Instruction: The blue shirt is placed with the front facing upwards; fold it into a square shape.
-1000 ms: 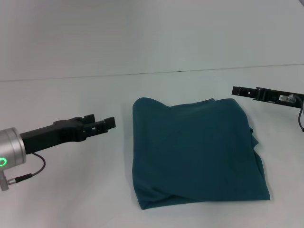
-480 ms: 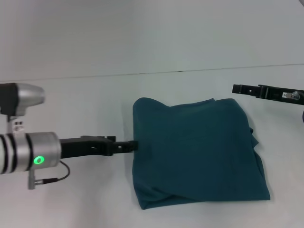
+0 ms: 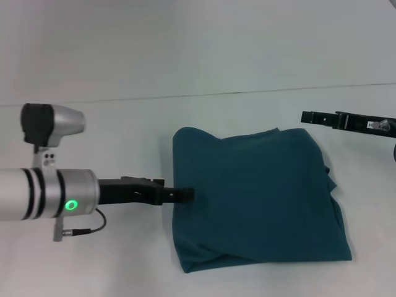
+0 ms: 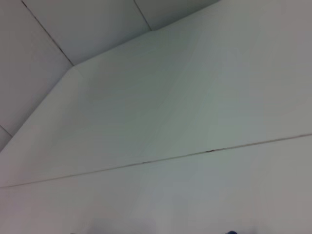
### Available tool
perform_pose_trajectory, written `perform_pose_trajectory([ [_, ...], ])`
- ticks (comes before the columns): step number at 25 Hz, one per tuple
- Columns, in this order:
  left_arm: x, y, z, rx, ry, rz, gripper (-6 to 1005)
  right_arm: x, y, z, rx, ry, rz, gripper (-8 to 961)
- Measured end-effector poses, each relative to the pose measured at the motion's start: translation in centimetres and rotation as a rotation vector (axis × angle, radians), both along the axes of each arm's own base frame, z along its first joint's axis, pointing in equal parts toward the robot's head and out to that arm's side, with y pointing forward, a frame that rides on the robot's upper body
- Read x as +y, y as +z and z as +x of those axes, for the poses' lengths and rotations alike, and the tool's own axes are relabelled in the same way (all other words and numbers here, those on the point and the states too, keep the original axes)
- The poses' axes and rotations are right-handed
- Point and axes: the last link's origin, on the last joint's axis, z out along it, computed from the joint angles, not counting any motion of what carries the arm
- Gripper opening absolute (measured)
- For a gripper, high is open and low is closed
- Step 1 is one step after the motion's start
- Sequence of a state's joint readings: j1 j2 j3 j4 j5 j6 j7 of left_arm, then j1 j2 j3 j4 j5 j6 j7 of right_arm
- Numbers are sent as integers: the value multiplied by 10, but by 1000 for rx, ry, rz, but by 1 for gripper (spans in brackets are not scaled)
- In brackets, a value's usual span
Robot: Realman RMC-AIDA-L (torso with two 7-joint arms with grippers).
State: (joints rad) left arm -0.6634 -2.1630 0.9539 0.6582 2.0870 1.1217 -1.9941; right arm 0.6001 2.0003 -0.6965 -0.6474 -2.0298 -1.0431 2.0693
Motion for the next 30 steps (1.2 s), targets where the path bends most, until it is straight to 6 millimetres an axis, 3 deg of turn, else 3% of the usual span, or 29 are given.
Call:
perform_pose_trajectory([
  [8, 2, -20, 6, 46, -6, -30, 827, -1, 0, 2, 0, -4, 0, 827],
  [23, 1, -24, 8, 78, -43, -37, 814, -2, -1, 2, 7, -7, 2, 825],
  [30, 2, -25, 11, 77, -46, -40, 529, -2, -2, 1, 11, -8, 1, 825],
])
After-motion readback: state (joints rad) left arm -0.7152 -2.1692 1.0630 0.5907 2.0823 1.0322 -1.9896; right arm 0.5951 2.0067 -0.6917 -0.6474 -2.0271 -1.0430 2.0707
